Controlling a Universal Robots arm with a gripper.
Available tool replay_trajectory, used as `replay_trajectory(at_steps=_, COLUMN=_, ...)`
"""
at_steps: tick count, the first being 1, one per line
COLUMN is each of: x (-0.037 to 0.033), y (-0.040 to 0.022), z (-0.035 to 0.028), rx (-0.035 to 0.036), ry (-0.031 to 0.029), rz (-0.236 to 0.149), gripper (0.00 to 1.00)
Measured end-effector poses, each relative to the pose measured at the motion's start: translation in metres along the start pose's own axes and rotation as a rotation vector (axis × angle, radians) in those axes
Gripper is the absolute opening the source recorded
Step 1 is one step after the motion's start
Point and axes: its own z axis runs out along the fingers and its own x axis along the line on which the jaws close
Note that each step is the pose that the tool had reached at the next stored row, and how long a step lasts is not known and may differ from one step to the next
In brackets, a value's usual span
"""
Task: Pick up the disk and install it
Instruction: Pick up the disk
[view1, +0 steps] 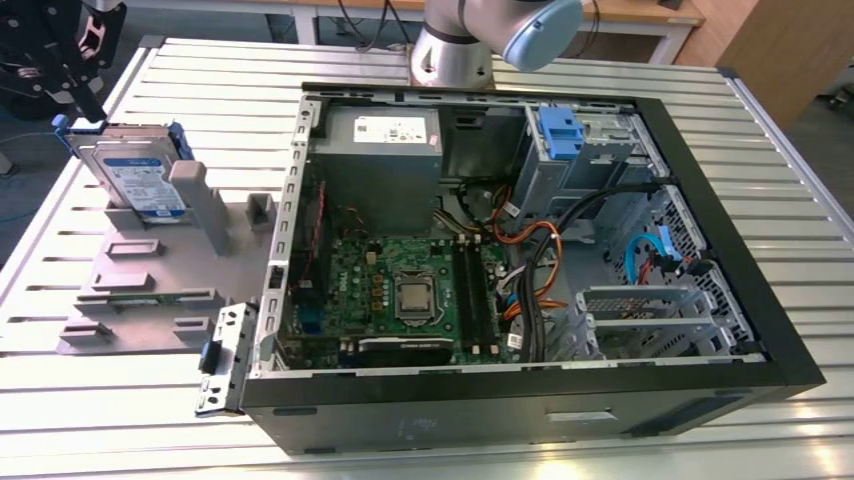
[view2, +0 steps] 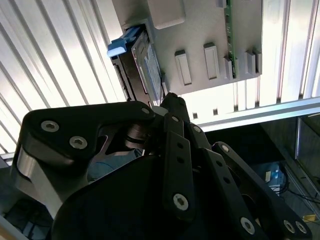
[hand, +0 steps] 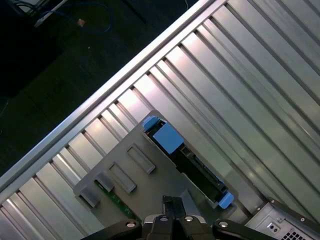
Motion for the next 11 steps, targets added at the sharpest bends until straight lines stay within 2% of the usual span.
replay_trajectory(at_steps=2, x=0.0, y=0.0, z=0.0, rx=0.0, ry=0.0001, rz=-0.001, gripper=0.11)
replay_trajectory(at_steps=4, x=0.0, y=0.0, z=0.0, rx=-0.0003, ry=0.001, rz=-0.023, gripper=0.11)
replay_trajectory(at_steps=11, x=0.0, y=0.0, z=0.0, rx=-0.0004, ry=0.0012, rz=-0.027, gripper=0.11)
